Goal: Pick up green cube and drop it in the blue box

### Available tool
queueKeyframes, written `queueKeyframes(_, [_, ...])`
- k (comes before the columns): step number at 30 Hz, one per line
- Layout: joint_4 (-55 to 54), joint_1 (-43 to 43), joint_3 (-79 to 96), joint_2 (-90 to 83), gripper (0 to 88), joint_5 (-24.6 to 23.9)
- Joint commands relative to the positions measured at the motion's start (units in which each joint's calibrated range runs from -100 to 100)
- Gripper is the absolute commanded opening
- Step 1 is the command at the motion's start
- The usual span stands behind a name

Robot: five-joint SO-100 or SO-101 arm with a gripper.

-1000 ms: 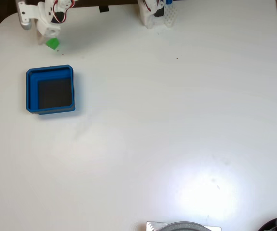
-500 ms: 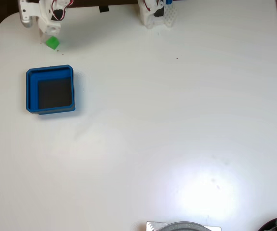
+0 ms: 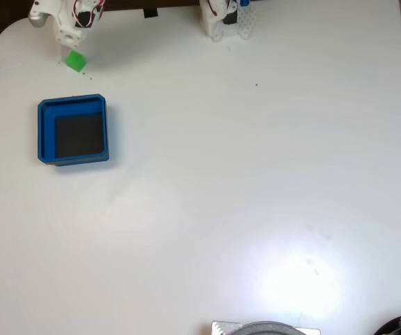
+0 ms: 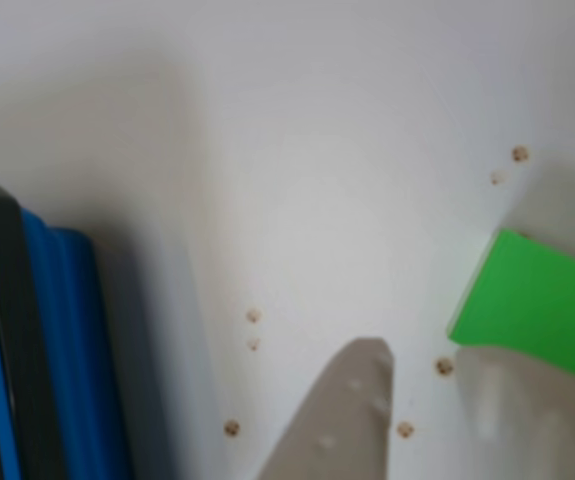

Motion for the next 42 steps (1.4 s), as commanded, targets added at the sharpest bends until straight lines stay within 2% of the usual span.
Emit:
queueKeyframes(1, [0.15, 0.68, -3.81, -1.16, 2.3, -0.63])
queueKeyframes(25, [0.64, 3.58, -5.7, -0.83, 2.5, -0.98])
queueKeyframes(28, [4.64, 4.04, -10.19, -0.66, 2.5, -0.98])
queueKeyframes(35, [21.43, 3.66, -23.56, 4.27, 2.5, -0.98])
queueKeyframes(42, [22.66, 2.97, -31.73, 13.97, 2.5, -1.03])
